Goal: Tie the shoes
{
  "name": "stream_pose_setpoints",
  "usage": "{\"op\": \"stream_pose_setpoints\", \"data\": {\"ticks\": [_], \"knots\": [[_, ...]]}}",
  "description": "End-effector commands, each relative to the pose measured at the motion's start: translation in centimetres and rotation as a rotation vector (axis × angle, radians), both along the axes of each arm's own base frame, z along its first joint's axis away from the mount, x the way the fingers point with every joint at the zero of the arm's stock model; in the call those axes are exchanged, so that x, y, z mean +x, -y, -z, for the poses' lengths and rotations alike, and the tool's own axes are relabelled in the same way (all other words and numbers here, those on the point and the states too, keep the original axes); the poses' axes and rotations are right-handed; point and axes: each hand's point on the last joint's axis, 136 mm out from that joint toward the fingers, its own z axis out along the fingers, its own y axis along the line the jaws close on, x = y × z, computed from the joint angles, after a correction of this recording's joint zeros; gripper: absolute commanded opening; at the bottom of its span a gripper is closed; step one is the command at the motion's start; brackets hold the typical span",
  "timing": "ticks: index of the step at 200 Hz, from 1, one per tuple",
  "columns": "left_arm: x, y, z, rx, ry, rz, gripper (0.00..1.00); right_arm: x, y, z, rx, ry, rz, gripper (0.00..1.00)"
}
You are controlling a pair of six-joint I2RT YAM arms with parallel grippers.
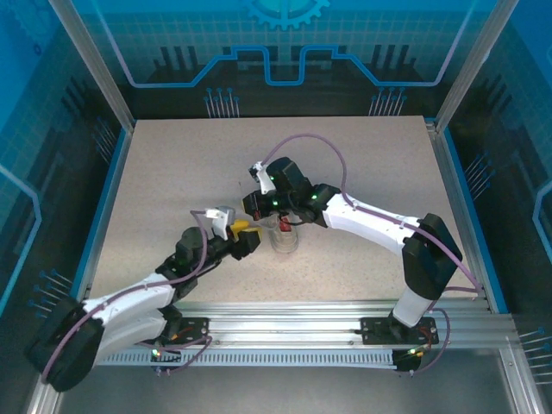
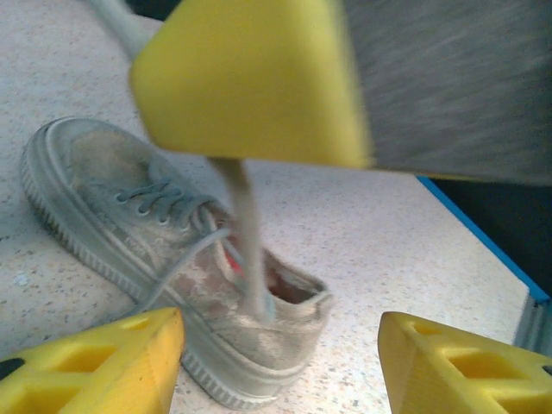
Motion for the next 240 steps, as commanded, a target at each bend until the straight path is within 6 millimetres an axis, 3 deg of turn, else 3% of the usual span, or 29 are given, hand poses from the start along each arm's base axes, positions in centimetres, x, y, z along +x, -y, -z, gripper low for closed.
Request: {"op": "stream_pose_setpoints", "data": {"ticks": [1,38,77,101,120,137,151,177,201,240], "knots": [[1.9,0.4,-3.4,-0.078,0.122,-0.048,0.54,0.5,-0.1,-2.0,0.039,0.014,0.016,0.0],[3.2,0.4,-3.7,-0.075,0.13,-0.086,0.2,0.7,0.4,-2.1,0.033,0.016,0.017,0.0],[3.7,0.0,-3.9,-0.069,0.089,-0.093,0.0,1.3,1.3,-2.1,0.034,0.019,0.025,0.1],[4.3,-0.3,-3.6,-0.07,0.034,-0.085,0.0,1.6,1.7,-2.7,0.057,0.026,-0.004,0.17],[5.0,-0.4,-3.1,-0.074,-0.015,-0.066,0.0,1.7,2.2,-3.6,0.073,0.05,-0.042,0.3],[5.5,-0.5,-2.6,-0.079,-0.051,-0.045,0.0,2.1,3.4,-4.3,0.056,0.093,-0.068,0.4],[5.9,-0.6,-2.0,-0.071,-0.097,-0.028,0.0,2.6,5.0,-4.3,0.007,0.143,-0.079,0.42],[6.0,-0.3,-0.6,-0.031,-0.178,0.028,0.0,3.0,7.6,-1.7,-0.231,0.263,-0.143,0.42],[5.9,0.1,0.7,-0.026,-0.228,0.075,0.0,2.7,9.0,1.4,-0.4,0.265,-0.231,0.41],[5.9,0.2,2.7,-0.024,-0.282,0.094,0.0,1.7,9.0,4.9,-0.552,0.261,-0.395,0.38]]}}
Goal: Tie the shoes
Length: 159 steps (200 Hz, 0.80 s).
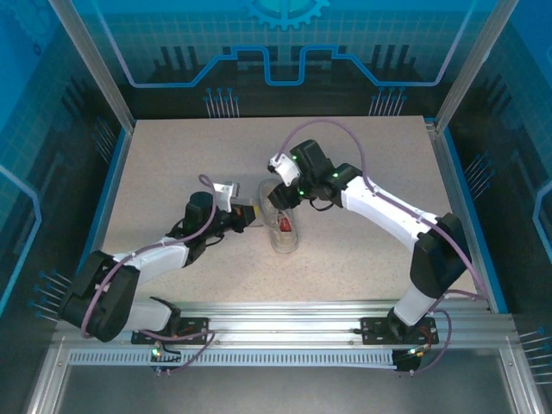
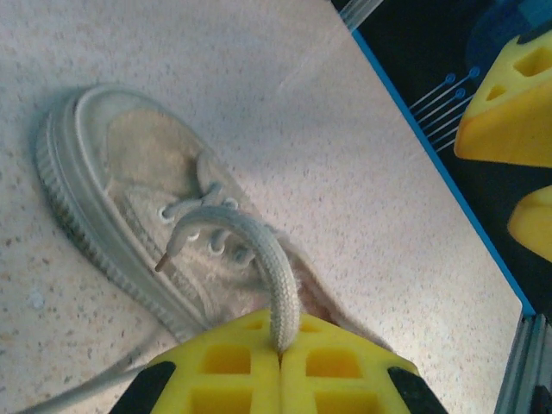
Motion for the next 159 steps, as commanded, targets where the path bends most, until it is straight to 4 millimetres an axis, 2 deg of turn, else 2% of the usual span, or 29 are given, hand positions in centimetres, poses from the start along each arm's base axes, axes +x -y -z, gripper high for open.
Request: {"op": "stream_pose_setpoints", "data": {"ticks": [1,52,108,133,159], "knots": [[-0.2,0.6,0.5,-0.009,-0.022,0.06,0.0,-1.6,0.7,3.2,-0.196,0.007,-0.147,0.38],[0.4,0.8,1.5,-0.085,-0.009,0.09,0.0,-1.4,-0.6,7.3,-0.398,0.122,-0.273,0.4],[0.8,0.7,1.8,-0.113,-0.013,0.09,0.0,-0.3,-0.7,8.7,-0.505,0.213,-0.315,0.41],[0.7,0.4,1.9,-0.109,-0.016,0.089,0.0,0.4,-0.5,9.0,-0.536,0.254,-0.312,0.3],[0.4,0.3,2.0,-0.093,-0.012,0.101,0.0,0.9,-0.6,7.5,-0.488,0.328,-0.269,0.11]]}}
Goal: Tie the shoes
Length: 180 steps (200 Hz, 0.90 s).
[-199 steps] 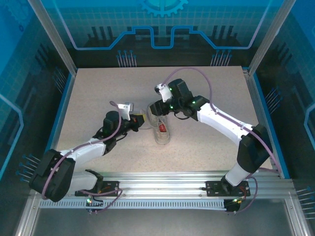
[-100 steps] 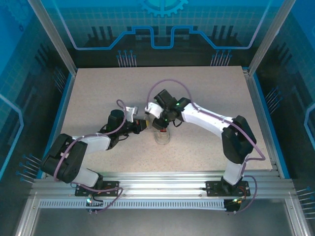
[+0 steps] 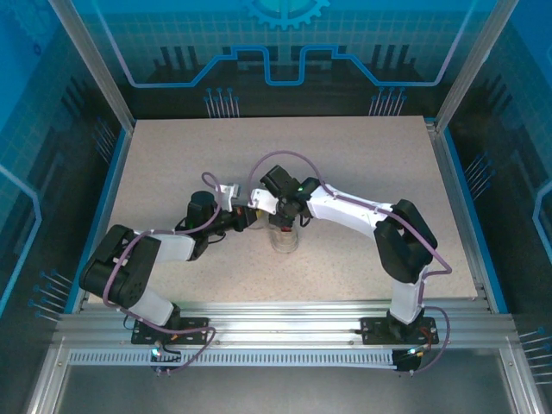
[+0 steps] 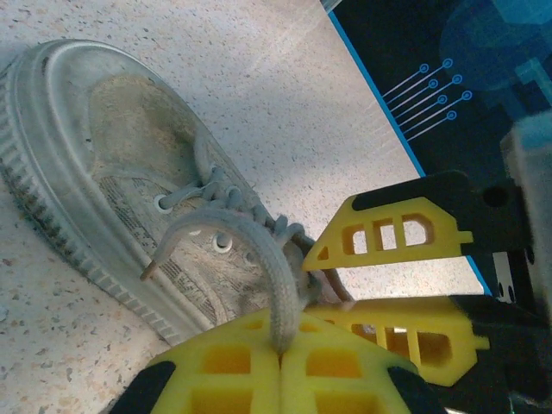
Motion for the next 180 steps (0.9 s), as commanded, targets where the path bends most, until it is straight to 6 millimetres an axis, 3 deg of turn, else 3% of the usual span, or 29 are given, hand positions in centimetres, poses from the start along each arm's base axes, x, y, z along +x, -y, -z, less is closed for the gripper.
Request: {"op": "stream_pose_setpoints", "data": {"ticks": [1,20,97,137,180], "knots": [[-0.8,-0.1,-0.1,0.002,0.02,0.035,0.0,0.8,-0.3,-1.4,0.034,0.105,-0.003,0.11],[-1.0,0.2,-0.3,0.009,0.027,0.067,0.0,0.9,-0.3,-2.8,0.106,0.148,0.017,0.0],[0.1,1.9,-2.7,0.049,0.107,0.188,0.03,1.1,1.3,-4.5,0.331,0.07,0.142,0.0],[0.7,3.6,-3.2,0.234,0.194,0.25,0.04,1.2,1.8,-4.9,0.436,0.008,0.18,0.0],[1.4,4.8,-2.4,0.43,0.254,0.319,0.08,1.2,2.4,-4.7,0.497,-0.029,0.204,0.0]]}}
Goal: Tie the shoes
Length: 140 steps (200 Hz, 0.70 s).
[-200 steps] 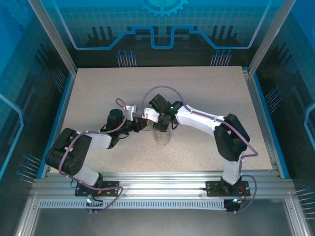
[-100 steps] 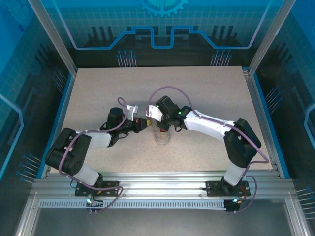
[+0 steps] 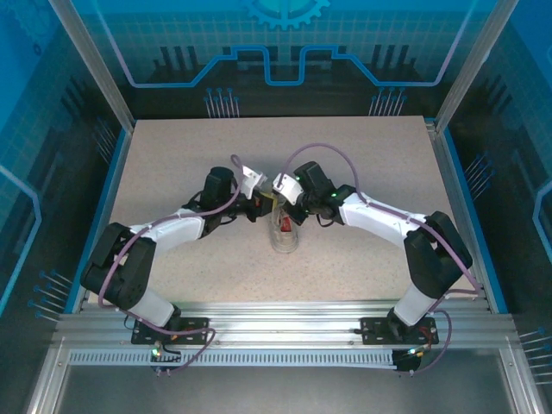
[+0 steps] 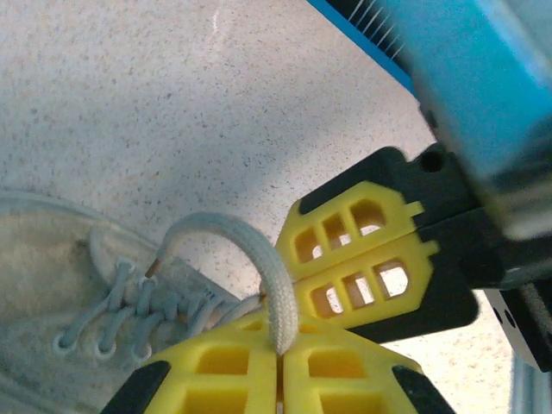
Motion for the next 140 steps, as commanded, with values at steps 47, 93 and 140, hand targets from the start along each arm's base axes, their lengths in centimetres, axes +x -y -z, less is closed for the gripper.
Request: {"op": "stream_pose_setpoints", "data": {"ticks": [47,93,140], "knots": [[1.1,0.3,3.2,0.248,0.084,0.086,0.11,-0.1,0.0,-1.9,0.187,-0.013,-0.006,0.0],[1.6,0.9,4.7,0.271,0.086,0.127,0.31,0.2,0.3,-2.1,0.258,-0.044,-0.011,0.0],[1.4,0.5,5.0,0.279,0.151,0.121,0.53,0.2,0.3,-1.7,0.258,-0.059,-0.029,0.0]]}}
